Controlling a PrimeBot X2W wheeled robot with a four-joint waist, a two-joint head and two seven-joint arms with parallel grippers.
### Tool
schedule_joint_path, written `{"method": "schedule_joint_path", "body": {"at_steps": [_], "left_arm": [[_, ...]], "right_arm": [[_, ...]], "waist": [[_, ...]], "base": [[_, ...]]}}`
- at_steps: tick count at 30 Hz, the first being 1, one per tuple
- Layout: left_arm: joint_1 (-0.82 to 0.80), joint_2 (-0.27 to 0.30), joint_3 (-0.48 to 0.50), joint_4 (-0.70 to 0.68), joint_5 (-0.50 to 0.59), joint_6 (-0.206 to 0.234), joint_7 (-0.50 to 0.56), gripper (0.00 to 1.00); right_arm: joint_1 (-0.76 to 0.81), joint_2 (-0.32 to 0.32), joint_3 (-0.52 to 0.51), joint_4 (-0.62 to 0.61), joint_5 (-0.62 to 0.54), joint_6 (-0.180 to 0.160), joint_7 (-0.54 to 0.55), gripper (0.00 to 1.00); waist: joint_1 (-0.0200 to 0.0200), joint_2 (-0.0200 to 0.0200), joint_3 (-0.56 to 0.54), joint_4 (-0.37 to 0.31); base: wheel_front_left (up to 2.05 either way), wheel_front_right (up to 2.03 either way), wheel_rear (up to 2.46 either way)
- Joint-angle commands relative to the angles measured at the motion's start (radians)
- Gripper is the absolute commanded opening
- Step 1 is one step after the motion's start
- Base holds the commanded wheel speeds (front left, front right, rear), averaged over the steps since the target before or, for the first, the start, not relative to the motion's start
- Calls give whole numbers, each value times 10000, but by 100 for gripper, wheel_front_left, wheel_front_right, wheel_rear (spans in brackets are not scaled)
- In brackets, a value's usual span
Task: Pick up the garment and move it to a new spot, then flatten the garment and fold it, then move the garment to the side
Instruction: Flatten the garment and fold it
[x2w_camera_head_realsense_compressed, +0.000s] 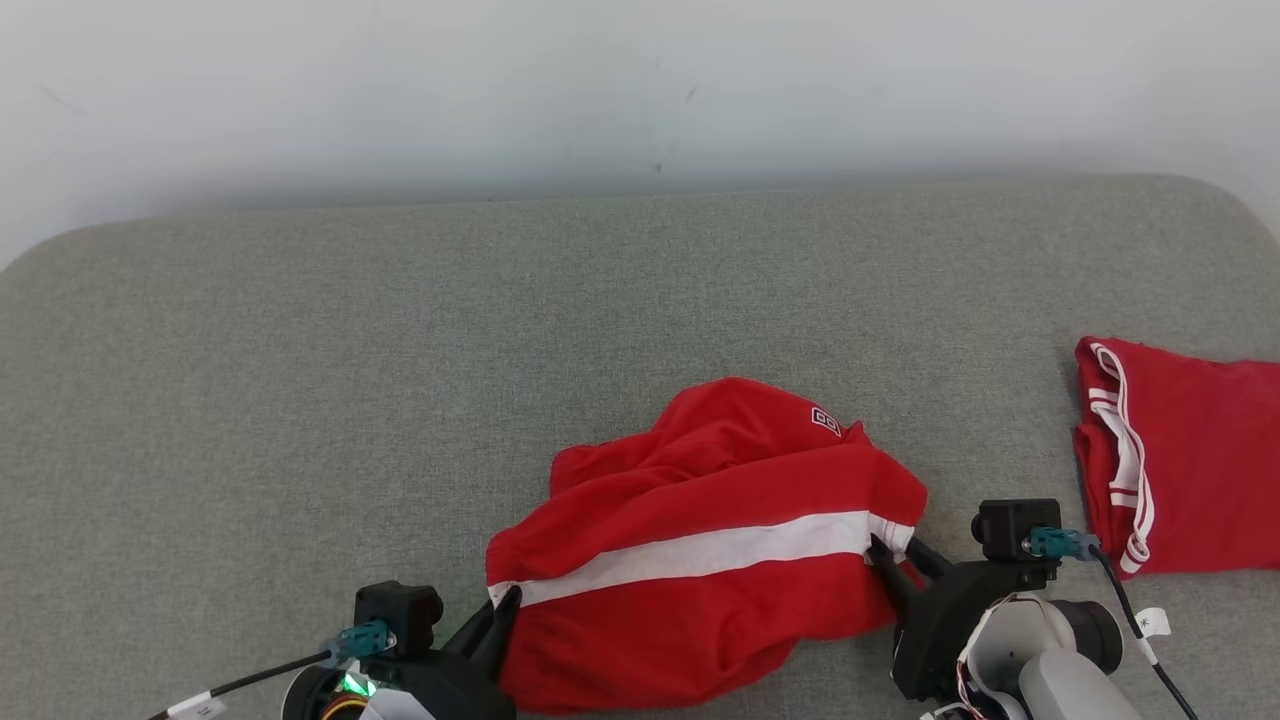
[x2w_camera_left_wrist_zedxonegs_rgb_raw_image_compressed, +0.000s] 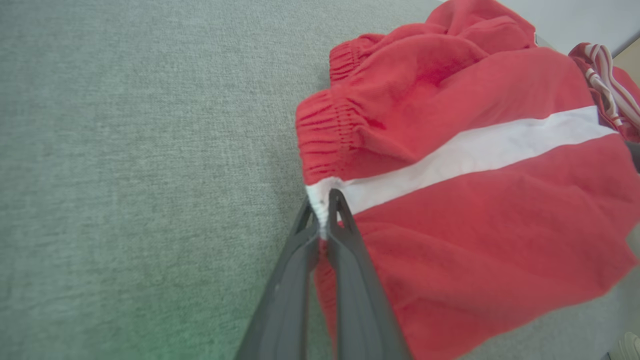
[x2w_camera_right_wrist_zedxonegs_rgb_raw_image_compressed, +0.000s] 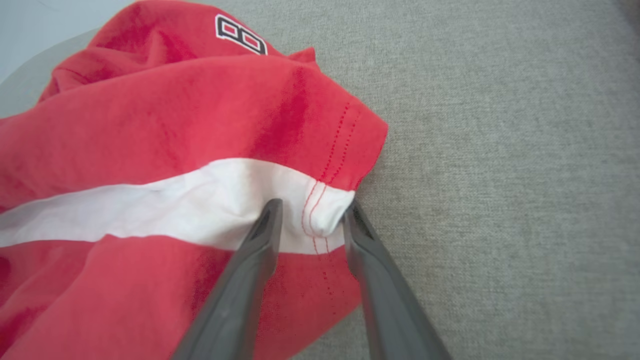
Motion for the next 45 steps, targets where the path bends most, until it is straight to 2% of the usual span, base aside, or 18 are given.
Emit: {"method": "schedule_joint_path", "body": {"at_steps": [1,10,13,19,22,28,34,38,45], "left_arm": [[-147,44,-16,34,-96,12,-87,0],[-195,55,223,-170,-380,40,-391,0],[-319,-35,507,-587,-999,25,-292,0],[-857,267,810,-1697,-2074,8,264,0],[-1425,606,1050,-2460,-2882,4,745,0],[-2973,1066,1725,-3201,-4154,12,1828,0],[-5406,1279,2512,-3171,-4458,346,1997,0],[-7155,1434,2697,-3003,-4073,481,1876,0],[-9737,1607,3352,-2398,-3597,661,772,0]], "right_arm": [[-88,-91,44,-12,47,-27,-63,0],[191,-211,-29,-676,586,-27,-319,0],[203,-236,-129,-1245,960,-27,-168,0],[-163,-296,-448,-2503,1680,-27,159,0],[-698,-264,-619,-3165,2015,-27,524,0],[-2635,-125,-498,-3652,2253,-27,1360,0],[-5345,-301,131,-3048,1482,-27,1742,0],[-7356,-289,303,-2466,1013,-27,1374,0],[-10451,-125,223,-1272,93,-27,-212,0]], "waist": [[0,-1,1,-10],[0,-1,-162,-75],[0,-1,-232,-100],[0,-1,-259,-180],[0,-1,-160,-295],[0,-1,480,-718],[0,-1,2205,-966],[0,-1,3391,-1104],[0,-1,4775,-1277]], "base": [[0,0,0],[0,0,0],[0,0,0],[0,0,0],[0,0,0],[0,0,0],[0,0,0],[0,0,0],[0,0,0]]}}
